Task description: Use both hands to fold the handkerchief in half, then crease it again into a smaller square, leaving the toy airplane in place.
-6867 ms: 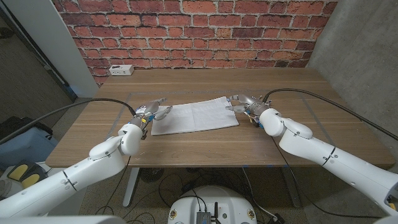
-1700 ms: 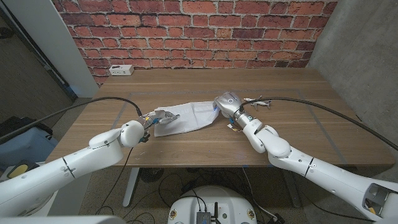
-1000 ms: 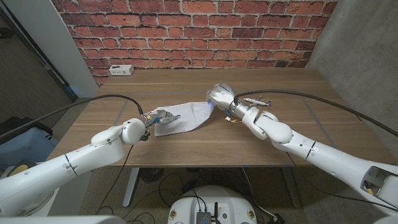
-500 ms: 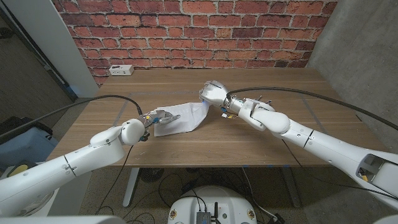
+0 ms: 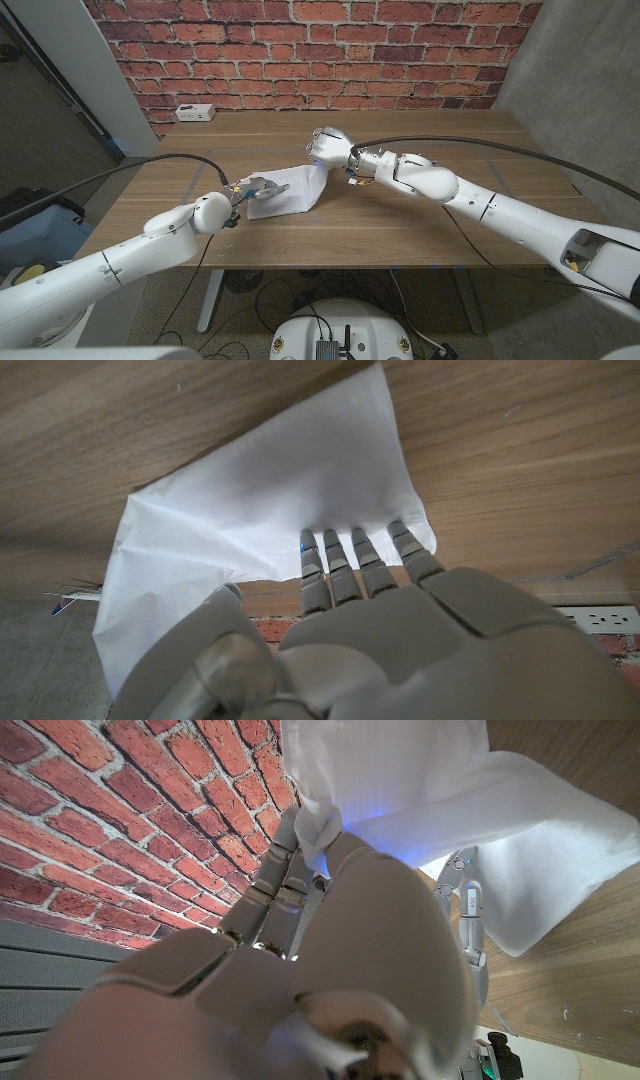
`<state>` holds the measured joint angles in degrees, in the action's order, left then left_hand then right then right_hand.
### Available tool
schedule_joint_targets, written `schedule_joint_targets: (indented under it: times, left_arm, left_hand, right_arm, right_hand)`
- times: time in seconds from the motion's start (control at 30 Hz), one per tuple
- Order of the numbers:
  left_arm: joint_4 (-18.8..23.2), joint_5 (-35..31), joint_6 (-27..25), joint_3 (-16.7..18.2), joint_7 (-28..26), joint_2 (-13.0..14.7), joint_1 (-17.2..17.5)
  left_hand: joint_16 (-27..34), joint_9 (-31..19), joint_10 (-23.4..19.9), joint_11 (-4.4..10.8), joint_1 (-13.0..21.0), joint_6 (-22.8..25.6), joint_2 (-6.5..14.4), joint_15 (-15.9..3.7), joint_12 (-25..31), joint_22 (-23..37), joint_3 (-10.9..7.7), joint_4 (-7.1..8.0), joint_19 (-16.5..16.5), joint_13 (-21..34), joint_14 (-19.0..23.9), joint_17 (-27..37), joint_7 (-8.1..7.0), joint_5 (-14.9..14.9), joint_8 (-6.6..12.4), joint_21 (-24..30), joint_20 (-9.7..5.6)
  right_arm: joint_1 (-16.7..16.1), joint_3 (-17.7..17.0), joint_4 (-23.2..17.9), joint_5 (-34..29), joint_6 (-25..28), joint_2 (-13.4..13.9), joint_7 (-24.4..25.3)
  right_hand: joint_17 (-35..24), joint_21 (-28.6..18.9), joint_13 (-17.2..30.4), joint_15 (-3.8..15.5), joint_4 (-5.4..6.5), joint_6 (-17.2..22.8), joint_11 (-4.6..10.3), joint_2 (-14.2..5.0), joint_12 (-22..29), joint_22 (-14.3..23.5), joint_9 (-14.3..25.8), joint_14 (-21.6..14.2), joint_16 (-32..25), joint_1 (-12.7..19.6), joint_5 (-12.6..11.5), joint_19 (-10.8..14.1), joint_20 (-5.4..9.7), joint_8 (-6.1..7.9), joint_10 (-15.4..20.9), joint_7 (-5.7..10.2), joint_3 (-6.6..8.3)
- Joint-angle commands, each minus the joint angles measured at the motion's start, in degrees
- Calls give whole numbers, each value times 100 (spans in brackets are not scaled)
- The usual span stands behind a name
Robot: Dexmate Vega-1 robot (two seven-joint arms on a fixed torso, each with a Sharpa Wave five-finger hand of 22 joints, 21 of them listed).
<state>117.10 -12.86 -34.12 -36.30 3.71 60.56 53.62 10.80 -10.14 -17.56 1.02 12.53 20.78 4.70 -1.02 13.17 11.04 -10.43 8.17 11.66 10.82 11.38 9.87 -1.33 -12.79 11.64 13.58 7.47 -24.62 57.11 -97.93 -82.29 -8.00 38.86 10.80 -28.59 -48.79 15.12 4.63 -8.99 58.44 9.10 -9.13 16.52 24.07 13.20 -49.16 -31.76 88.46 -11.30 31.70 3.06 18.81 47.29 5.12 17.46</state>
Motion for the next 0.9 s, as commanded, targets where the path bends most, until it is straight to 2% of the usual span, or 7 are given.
schedule_joint_targets:
  times: [0.03, 0.23, 0.33, 0.47, 0.67, 0.8, 0.9]
  left_arm:
    - [-1, -85, -128, -78, 96, 6, -88]
    - [12, -167, -225, -137, 194, 10, -182]
    - [-3, -218, -246, -181, 254, -9, -249]
    - [-36, -275, -256, -227, 317, -40, -333]
    - [-96, -306, -253, -269, 397, -92, -422]
    - [-123, -335, -279, -294, 422, -118, -460]
    - [-150, -369, -293, -322, 467, -136, -517]
  left_hand:
    - [-11, -12, -23, 29, 7, -7, -39, -40, -15, 5, 13, -47, 65, 17, 35, 9, 0, -22, -15, 11, 29]
    - [-17, -12, -19, 44, 60, -3, -89, -48, -25, -1, 16, -107, 64, 16, 34, 5, 5, -24, -19, 2, 26]
    - [-18, -12, -15, 48, 110, -7, -130, -63, -34, -5, 17, -158, 71, 15, 40, 3, 9, -26, -22, -3, 26]
    - [-21, -12, -18, 62, 150, -9, -158, -71, -38, -7, 16, -197, 75, 15, 42, 1, 10, -27, -26, -7, 26]
    - [-25, -12, -17, 69, 209, -10, -197, -68, -46, -10, 14, -253, 78, 15, 40, 0, 14, -29, -30, -14, 26]
    - [-22, -10, -59, 114, 312, -23, -252, -87, -48, -13, 10, -349, 95, 14, 64, -1, 250, -35, -44, -24, 15]
    - [-21, -9, -71, 98, 342, -17, -266, -83, -50, -13, 9, -379, 106, 15, 74, -1, 309, -37, -46, -26, 9]
  right_arm:
    - [508, 305, 294, -296, -310, -306, 273]
    - [679, 474, 475, -429, -280, -463, 494]
    - [780, 552, 540, -489, -270, -522, 624]
    - [939, 663, 664, -566, -266, -625, 786]
    - [1166, 827, 867, -583, -325, -737, 956]
    - [1272, 927, 920, -613, -344, -758, 1047]
    - [1326, 992, 936, -654, -319, -781, 1133]
  right_hand:
    - [-20, -67, 28, 901, -6, 14, 26, -1, -25, 33, 13, -228, 3, 55, -21, -33, 917, -2, 45, 0, -14]
    - [-34, -127, 34, 900, -5, 13, 45, 1, -39, 41, 15, -237, 18, 58, -22, -61, 914, -9, 50, 3, -16]
    - [-47, -181, 37, 900, -5, 5, -24, 5, -57, 47, 17, -247, 30, 63, -22, -88, 913, -19, 42, -8, -18]
    - [-60, -242, 45, 899, -5, 1, 50, 11, -71, 54, 19, -253, 45, 67, -21, -114, 911, -27, 44, -11, -20]
    - [-77, -312, 57, 899, -5, -4, 37, 15, -83, 59, 22, -267, 60, 71, -22, -150, 910, -38, 56, 1, -22]
    - [-88, -362, 60, 898, -5, -2, 39, 16, -96, 61, 23, -274, 73, 75, -22, -175, 909, -44, 62, 9, -22]
    - [-94, -388, 66, 898, -4, -8, 47, 17, -98, 62, 24, -278, 81, 76, -22, -189, 908, -49, 69, 13, -22]
